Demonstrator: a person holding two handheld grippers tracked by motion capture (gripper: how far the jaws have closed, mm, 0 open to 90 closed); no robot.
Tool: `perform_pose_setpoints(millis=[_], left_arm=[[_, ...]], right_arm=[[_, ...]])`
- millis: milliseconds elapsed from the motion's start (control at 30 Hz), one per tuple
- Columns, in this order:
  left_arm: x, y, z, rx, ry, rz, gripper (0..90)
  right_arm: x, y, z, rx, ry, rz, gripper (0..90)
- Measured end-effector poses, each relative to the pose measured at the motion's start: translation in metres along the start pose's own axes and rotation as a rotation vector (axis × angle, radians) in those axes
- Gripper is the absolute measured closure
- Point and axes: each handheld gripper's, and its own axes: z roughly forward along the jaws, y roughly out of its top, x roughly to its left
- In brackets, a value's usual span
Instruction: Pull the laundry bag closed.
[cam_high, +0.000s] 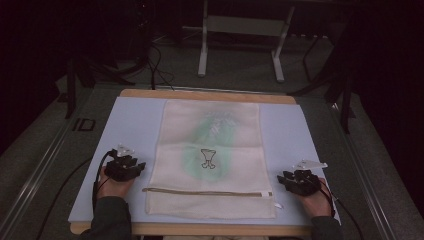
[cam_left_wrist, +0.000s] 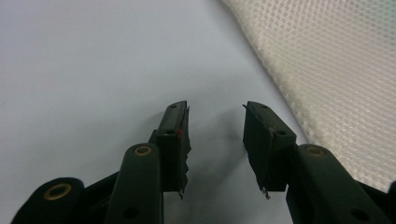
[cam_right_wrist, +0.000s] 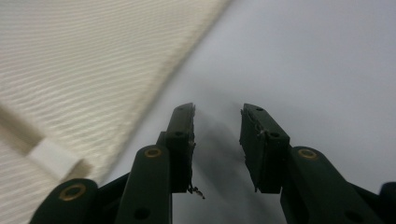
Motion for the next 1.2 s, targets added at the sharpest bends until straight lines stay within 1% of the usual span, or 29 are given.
perform_pose_setpoints(millis=[67,133,200,300,400,433,500,533,667,733,767,833,867,900,967,1000,1067,1100,1200], left_arm=[[-0.001,0.001,-0.001,-0.001,-0.005,0.006,60.6],[-0.001,0.001,-0.001,-0.006,-0.008,0.009,60.6],[-0.001,0.001,-0.002,-0.008,-0.011,0.011,60.5],[-0.001,0.001,-0.003,-0.019,-0.022,0.017,60.0],[-0.001,0.001,-0.004,-0.022,-0.028,0.021,59.6],[-0.001,0.001,-0.005,-0.031,-0.042,0.028,59.4],[-0.002,0.002,-0.005,-0.031,-0.053,0.036,59.5],[-0.003,0.002,-0.005,-0.031,-0.058,0.045,59.4],[-0.005,0.003,-0.005,-0.033,-0.078,0.071,59.8],[-0.006,0.003,-0.005,-0.034,-0.083,0.073,60.7],[-0.005,0.003,-0.005,-0.034,-0.088,0.072,60.9],[-0.005,0.003,-0.006,-0.031,-0.109,0.071,62.2],[-0.005,0.003,-0.006,-0.031,-0.109,0.071,64.5],[-0.005,0.003,-0.006,-0.031,-0.125,0.073,64.8],[-0.005,0.003,-0.006,-0.032,-0.126,0.08,65.1],[-0.005,0.003,-0.006,-0.032,-0.126,0.08,64.6],[-0.006,0.004,-0.006,-0.031,-0.128,0.079,64.0],[-0.007,0.004,-0.006,-0.033,-0.127,0.08,63.5],[-0.007,0.004,-0.006,-0.035,-0.128,0.083,62.9]], right_arm=[[0.004,0.002,0.001,0.005,0.014,-0.022,64.4],[0.007,0.004,0.001,0.009,0.023,-0.034,63.5],[0.008,0.005,0.001,0.01,0.028,-0.035,63.2],[0.01,0.006,0.002,0.01,0.042,-0.057,62.2],[0.012,0.007,0.001,0.007,0.046,-0.057,61.6],[0.012,0.007,0.002,0.003,0.051,-0.063,61.5],[0.014,0.008,0.002,0.007,0.055,-0.064,61.4],[0.014,0.009,0.002,0.005,0.062,-0.072,61.4],[0.016,0.011,0.001,0.01,0.091,-0.081,61.6],[0.019,0.014,0.0,0.005,0.106,-0.085,61.6],[0.02,0.015,-0.001,0.003,0.113,-0.095,61.5],[0.024,0.019,-0.002,-0.001,0.125,-0.113,61.3],[0.027,0.021,-0.002,-0.008,0.136,-0.121,61.3],[0.03,0.023,-0.003,-0.012,0.147,-0.128,61.0],[0.034,0.028,-0.003,-0.026,0.19,-0.135,60.0],[0.034,0.028,-0.003,-0.026,0.19,-0.135,60.0],[0.041,0.034,-0.001,-0.016,0.197,-0.163,59.5],[0.043,0.035,0.001,-0.013,0.201,-0.169,59.5],[0.045,0.037,0.003,-0.011,0.204,-0.181,59.5]])
